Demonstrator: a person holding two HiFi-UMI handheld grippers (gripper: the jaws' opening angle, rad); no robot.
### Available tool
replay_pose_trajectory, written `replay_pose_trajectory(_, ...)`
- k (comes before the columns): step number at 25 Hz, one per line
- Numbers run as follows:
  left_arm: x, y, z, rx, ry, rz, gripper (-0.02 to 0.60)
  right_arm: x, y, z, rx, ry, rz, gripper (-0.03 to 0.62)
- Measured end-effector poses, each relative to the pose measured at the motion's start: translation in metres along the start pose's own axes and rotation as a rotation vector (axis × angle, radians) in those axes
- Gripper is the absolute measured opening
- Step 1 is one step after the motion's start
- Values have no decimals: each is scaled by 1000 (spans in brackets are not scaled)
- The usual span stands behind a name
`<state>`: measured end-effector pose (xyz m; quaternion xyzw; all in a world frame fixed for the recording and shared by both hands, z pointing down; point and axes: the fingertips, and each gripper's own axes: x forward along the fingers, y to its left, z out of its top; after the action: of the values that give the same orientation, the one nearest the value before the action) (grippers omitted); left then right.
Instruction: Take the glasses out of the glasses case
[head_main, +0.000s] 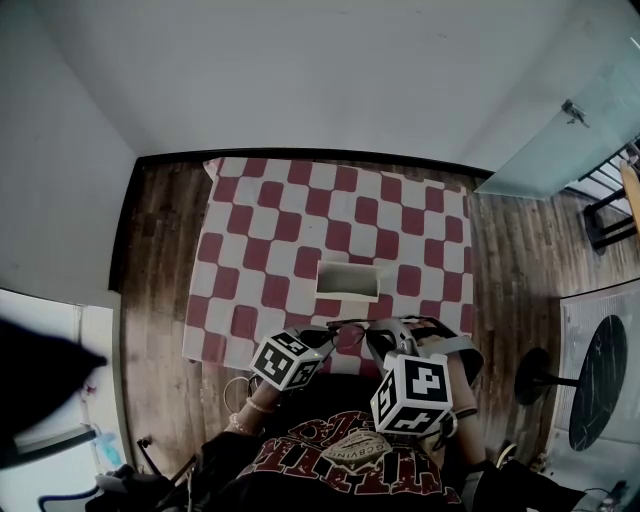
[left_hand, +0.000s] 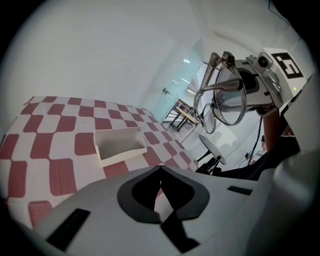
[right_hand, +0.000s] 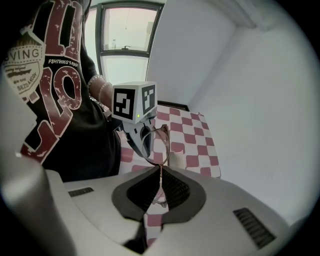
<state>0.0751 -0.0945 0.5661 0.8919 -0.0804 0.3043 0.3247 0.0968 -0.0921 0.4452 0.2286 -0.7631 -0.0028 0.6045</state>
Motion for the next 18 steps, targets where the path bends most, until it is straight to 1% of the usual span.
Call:
replay_pose_trajectory(10,2,-2,0,4,11,1,9,2,4,-6,1,6,25,23)
replay_pose_trajectory(18,5,-3,-2,-11,10,-8,9,5,8,-9,5,8,50,23)
